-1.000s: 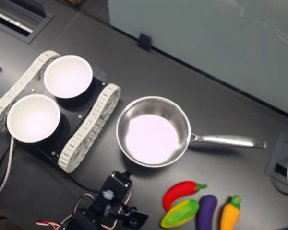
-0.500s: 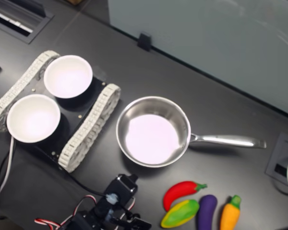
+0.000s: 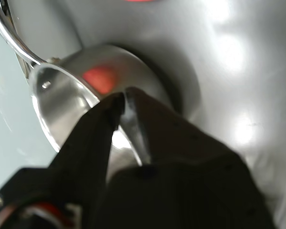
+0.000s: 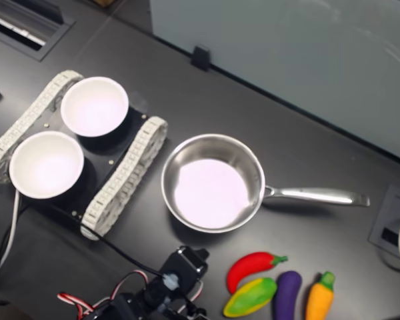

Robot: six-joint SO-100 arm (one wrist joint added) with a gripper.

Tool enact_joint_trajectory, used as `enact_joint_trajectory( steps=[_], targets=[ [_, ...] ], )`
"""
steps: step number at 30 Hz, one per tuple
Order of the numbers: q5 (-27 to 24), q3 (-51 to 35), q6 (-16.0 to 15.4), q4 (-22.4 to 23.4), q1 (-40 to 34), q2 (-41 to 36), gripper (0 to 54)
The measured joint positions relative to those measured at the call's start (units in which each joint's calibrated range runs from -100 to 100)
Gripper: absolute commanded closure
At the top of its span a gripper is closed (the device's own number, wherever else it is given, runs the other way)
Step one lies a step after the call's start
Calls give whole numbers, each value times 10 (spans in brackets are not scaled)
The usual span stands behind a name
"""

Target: Pick up the brinjal and place them in the pan

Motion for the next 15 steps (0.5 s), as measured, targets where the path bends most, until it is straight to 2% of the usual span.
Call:
enact_joint_trajectory(
  steps=[6,9,12,15],
  targets=[
    [36,-84,-3,0,64,56,522],
    [54,-118,-27,0,106,84,518],
    [75,-146,-63,0,165,111,518],
    [90,-161,-79,0,201,136,518]
  ],
)
